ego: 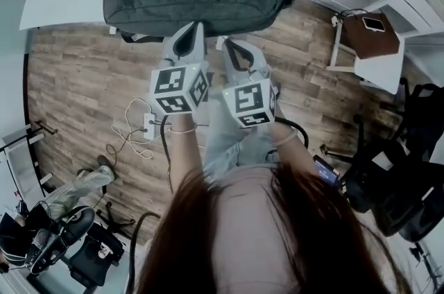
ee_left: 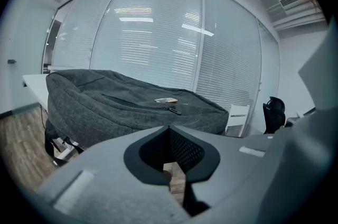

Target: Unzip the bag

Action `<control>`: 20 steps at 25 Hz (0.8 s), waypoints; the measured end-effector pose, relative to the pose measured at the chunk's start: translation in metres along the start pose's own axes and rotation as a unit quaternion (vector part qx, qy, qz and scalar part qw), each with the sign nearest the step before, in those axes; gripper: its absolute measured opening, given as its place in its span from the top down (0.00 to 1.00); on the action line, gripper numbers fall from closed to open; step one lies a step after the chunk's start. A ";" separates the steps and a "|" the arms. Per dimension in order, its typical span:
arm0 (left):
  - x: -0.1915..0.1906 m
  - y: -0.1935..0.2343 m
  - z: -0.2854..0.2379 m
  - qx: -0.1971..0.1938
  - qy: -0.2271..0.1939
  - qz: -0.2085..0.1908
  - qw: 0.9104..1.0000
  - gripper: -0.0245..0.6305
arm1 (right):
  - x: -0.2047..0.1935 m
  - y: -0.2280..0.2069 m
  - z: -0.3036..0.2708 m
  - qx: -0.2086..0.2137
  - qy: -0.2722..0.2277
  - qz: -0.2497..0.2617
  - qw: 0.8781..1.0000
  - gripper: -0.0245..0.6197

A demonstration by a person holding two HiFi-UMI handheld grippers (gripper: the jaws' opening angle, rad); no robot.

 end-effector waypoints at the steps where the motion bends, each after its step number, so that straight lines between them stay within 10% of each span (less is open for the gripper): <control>1: 0.000 0.000 0.000 0.002 0.001 0.002 1.000 0.95 | 0.000 -0.001 0.001 0.000 0.002 0.002 1.000 0.95; 20: -0.002 0.000 -0.003 0.018 0.011 0.005 1.000 0.95 | -0.002 -0.018 0.007 0.007 0.008 0.000 1.000 0.95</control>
Point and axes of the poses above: the fingertips, and each gripper's own axes: z backward along the fingers, y to its left, x out of its top, the point moved 3 cm from there along z, backward along the fingers, and after that the axes turned 8 degrees about -x, right-handed, at the moved point
